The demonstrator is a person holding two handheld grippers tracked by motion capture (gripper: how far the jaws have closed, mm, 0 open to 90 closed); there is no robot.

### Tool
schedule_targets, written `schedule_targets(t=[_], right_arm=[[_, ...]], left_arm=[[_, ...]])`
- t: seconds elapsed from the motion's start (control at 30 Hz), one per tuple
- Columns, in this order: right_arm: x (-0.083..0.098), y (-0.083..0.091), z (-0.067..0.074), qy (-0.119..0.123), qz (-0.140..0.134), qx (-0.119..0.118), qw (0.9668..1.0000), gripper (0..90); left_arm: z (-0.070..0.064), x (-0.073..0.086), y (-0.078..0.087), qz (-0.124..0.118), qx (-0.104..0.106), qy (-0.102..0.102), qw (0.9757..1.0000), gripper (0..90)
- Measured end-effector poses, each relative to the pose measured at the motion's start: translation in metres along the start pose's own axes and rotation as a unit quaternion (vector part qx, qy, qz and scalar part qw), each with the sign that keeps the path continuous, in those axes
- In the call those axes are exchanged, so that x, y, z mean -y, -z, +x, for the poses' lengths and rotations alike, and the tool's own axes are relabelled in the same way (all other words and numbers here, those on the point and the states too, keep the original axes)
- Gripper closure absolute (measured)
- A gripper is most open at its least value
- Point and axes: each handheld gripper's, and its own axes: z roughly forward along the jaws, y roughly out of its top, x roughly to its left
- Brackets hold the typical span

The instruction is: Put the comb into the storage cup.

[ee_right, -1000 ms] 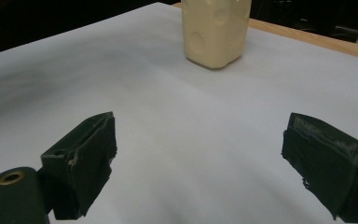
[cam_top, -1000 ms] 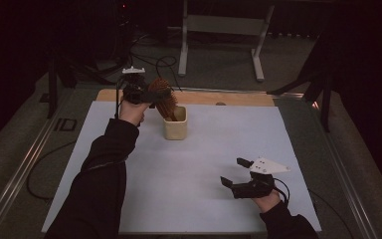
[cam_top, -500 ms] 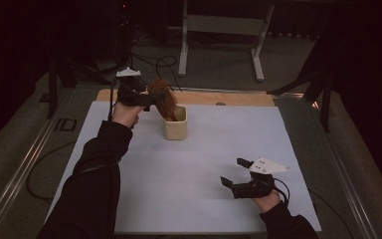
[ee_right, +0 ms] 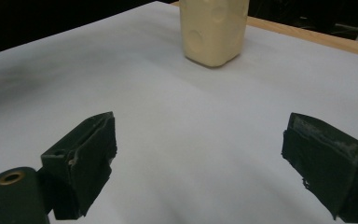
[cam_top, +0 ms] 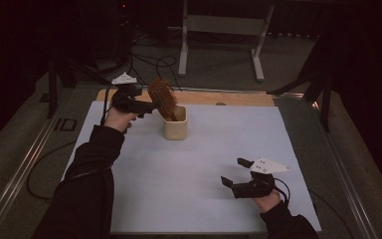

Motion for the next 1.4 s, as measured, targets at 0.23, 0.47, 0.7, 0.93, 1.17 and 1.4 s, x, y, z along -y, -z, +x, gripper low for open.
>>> schedule_targets(t=[0.23,0.47,0.7,0.93,1.17,1.4], right_arm=[[0.0,0.0,0.0,-0.001,-0.001,0.001,1.0,9.5],[-0.001,0.0,0.001,0.001,0.0,0.003,1.0,9.5],[-0.001,0.0,0.001,0.002,0.0,0.003,1.0,9.5],[-0.001,0.0,0.001,0.001,0.0,0.003,1.0,9.5],[-0.001,0.0,0.001,0.001,-0.001,0.002,1.0,9.5],[-0.001,0.0,0.001,0.001,-0.002,0.001,1.0,9.5]], left_arm=[[0.0,0.009,0.013,-0.003,0.005,-0.016,0.9999,0.0],[-0.001,0.02,0.026,0.0,0.007,-0.022,0.9997,0.0],[-0.002,0.034,0.038,-0.003,0.02,-0.024,0.9995,0.0],[-0.003,0.048,0.049,0.0,0.025,-0.028,0.9993,0.0],[-0.008,0.058,0.058,0.003,0.029,-0.036,0.9989,0.0],[-0.013,0.07,0.067,0.004,0.033,-0.042,0.9986,0.0]])
